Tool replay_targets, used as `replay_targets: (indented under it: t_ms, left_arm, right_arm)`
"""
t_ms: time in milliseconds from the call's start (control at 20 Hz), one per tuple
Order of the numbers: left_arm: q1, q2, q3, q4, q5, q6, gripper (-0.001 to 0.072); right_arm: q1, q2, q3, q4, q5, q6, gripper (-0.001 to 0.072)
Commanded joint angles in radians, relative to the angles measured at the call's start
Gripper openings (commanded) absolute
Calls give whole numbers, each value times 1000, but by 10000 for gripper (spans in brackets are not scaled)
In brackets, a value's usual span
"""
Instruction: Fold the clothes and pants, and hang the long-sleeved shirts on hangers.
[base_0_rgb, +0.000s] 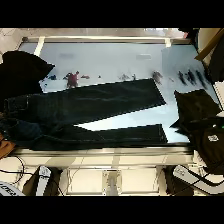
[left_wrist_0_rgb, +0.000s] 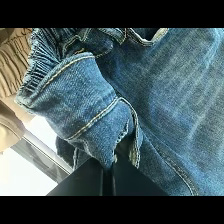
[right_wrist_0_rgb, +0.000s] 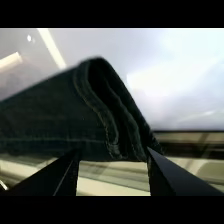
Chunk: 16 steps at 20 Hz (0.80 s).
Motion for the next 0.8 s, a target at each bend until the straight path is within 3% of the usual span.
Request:
replay_targets:
  t_ms: [0,200,300,500,750]
  left_arm:
    - [-1,-1,1,0,0,0,32]
    - [-1,-1,1,0,-1,0,32]
    - [-1,-1,1,0,-1,0,32]
    - [-1,-1,1,1,-1,0,32]
    - [-1,-1,1,1,0,0,32]
  right_arm:
    - [3,-5,-151,27,-49,-49,434]
    - [7,-5,-163,76,-72,-82,427]
    - [50,-6,-163,60,-84,-82,379]
    - [151,-6,-163,39,-149,-66,379]
    - [165,-37,-163,77,-93,-60,379]
